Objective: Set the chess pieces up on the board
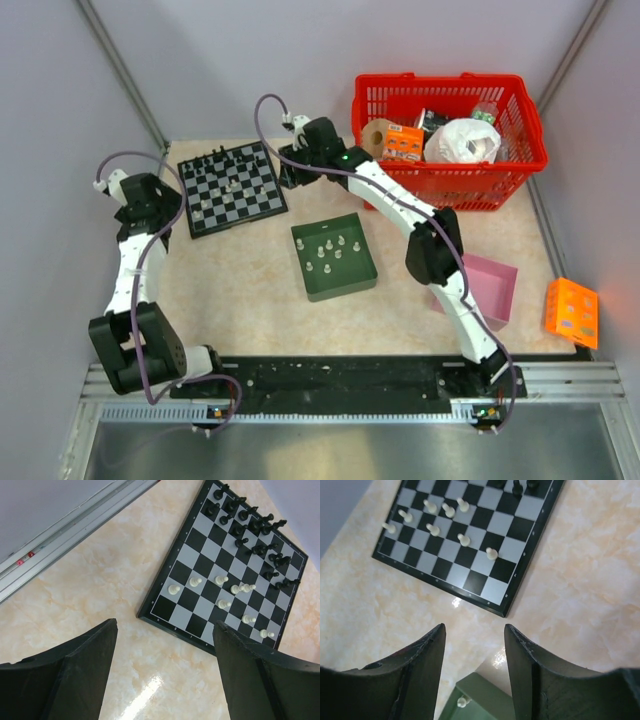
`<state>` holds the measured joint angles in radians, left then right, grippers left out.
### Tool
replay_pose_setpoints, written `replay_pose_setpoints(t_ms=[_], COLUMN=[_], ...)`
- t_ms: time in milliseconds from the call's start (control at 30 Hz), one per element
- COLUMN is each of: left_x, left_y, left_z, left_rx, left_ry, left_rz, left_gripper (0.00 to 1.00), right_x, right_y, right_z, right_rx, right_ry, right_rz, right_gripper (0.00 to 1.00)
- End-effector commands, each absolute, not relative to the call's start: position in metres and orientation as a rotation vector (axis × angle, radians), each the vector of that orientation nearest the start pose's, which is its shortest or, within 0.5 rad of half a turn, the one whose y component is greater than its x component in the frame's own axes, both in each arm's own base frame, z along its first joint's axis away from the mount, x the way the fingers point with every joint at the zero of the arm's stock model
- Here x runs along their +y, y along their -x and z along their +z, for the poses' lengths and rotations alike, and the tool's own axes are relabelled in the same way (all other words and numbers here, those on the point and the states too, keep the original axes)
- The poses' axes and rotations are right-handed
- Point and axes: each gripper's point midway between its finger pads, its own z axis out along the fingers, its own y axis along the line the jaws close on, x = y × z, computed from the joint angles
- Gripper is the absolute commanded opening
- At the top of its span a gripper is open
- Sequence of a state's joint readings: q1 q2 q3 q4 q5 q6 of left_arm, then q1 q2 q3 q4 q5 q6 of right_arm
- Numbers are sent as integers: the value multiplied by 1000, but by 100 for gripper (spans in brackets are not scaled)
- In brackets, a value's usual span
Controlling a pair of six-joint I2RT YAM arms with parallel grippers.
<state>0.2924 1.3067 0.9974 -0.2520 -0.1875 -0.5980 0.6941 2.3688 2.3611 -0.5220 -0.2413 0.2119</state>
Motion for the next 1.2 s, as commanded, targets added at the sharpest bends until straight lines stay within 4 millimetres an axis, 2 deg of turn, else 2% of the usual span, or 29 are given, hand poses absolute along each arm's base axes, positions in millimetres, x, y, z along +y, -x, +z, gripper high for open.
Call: replay_pose_setpoints(t_ms=[0,200,333,433,500,633,667,700,767,800,833,1000,1167], left_x=[134,145,149,149,151,154,155,155,160,162,162,169,166], left_y=[-388,-395,-407,-417,-422,-427,-429,-430,-433,-432,-433,-439,-452], left_z=[204,186,171,153,144,128,126,122,115,113,112,101,95], left_rx=[1822,1843,1879,1931,1957,1988,1992,2003,2010,2017,2028,2030,2050], left_ry=[1006,1062,1076,1084,1078,1090,1093,1095,1110,1124,1120,1134,1109], left_rz=[8,23,-18,-50,-58,-65,-79,-91,-93,-94,-132,-181,-286], left_gripper=[82,80,78,72,60,52,47,38,33,25,22,19,13], right_x=[470,475,482,487,490,490,491,492,492,492,491,491,490], right_y=[-468,-489,-499,-502,-502,-506,-506,-507,-508,-509,-509,-512,-510], right_z=[197,163,144,131,122,93,91,87,79,75,71,60,52], right_rx=[2024,2023,2029,2031,2044,2089,2093,2095,2107,2114,2123,2146,2178], right_ry=[696,667,640,633,617,578,571,567,552,547,534,489,457], right_rz=[808,750,744,772,786,772,777,780,776,775,775,841,901], right_gripper=[50,52,52,52,52,52,50,50,49,49,49,46,43])
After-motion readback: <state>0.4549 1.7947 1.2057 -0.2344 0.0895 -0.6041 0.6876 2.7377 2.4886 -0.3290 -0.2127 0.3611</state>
